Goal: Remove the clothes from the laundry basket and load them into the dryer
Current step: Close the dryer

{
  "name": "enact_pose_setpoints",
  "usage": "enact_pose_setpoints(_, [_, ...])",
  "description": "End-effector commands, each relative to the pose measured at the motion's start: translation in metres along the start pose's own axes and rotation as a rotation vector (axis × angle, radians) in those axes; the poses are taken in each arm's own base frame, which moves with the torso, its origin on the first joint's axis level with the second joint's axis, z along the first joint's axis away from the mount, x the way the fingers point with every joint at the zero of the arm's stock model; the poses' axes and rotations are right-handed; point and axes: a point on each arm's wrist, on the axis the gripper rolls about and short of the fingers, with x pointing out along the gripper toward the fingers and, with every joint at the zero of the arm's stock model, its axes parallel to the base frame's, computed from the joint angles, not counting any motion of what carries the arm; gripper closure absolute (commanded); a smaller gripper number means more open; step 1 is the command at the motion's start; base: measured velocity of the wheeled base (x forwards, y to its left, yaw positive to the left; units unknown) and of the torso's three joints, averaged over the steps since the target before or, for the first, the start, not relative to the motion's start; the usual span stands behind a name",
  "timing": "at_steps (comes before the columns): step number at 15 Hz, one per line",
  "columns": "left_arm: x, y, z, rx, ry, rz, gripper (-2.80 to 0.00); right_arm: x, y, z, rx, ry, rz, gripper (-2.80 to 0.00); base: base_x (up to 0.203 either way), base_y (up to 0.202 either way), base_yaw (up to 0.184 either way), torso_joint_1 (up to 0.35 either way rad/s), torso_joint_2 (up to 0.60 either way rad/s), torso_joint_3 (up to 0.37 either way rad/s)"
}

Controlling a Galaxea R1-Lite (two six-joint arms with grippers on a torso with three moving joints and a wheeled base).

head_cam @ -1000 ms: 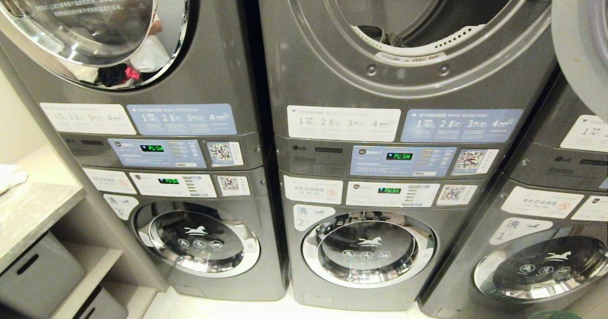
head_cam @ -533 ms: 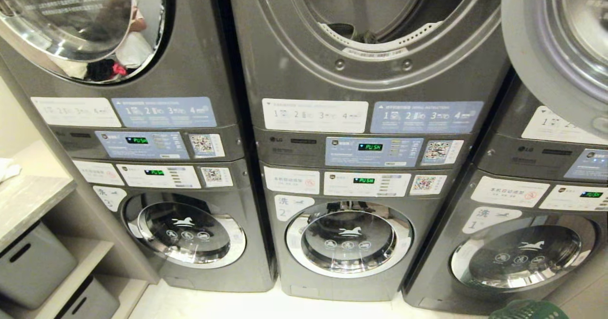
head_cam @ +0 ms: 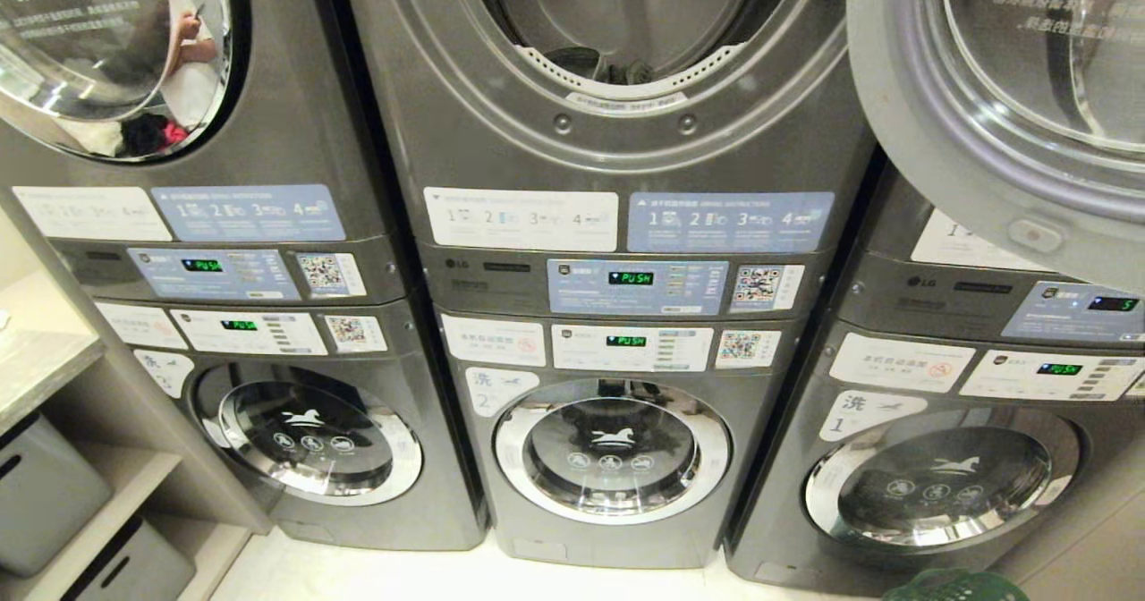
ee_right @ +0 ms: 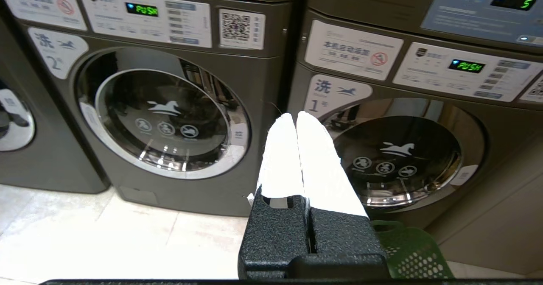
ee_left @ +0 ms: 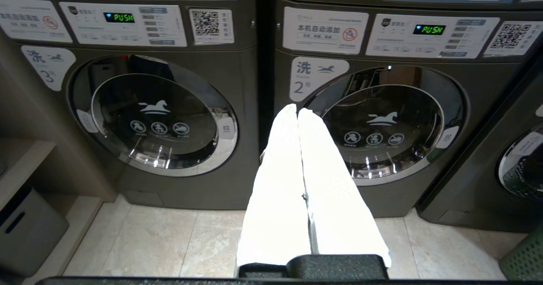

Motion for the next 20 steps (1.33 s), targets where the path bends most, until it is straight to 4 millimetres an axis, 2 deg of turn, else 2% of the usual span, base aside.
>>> enact_pose_setpoints(1, [0.000,0.000,0.000,0.001,0.000,0.001,0.00,0.000,0.000,0.000,-0.003,0.002,0.001,0.00,0.000,-0.194,-0.003,-0.002,0.00,0.004])
enact_pose_setpoints(16, [0.000,0.000,0.000,-0.002,0.000,0.001,0.00,0.000,0.000,0.001,-0.005,-0.008,0.006,0.00,0.000,-0.195,0.001,0.002,0.00,0.003])
enact_pose_setpoints(18, [0.000,0.000,0.000,-0.002,0.000,0.002,0.00,-0.006,-0.002,0.020,-0.007,-0.069,-0.005,0.00,0.000,-0.180,-0.004,0.008,0.00,0.001])
enact_pose_setpoints(20, [0.000,0.000,0.000,-0.002,0.000,0.002,0.00,-0.014,-0.005,0.053,-0.007,-0.120,-0.011,0.00,0.000,-0.054,-0.001,0.001,0.00,0.001])
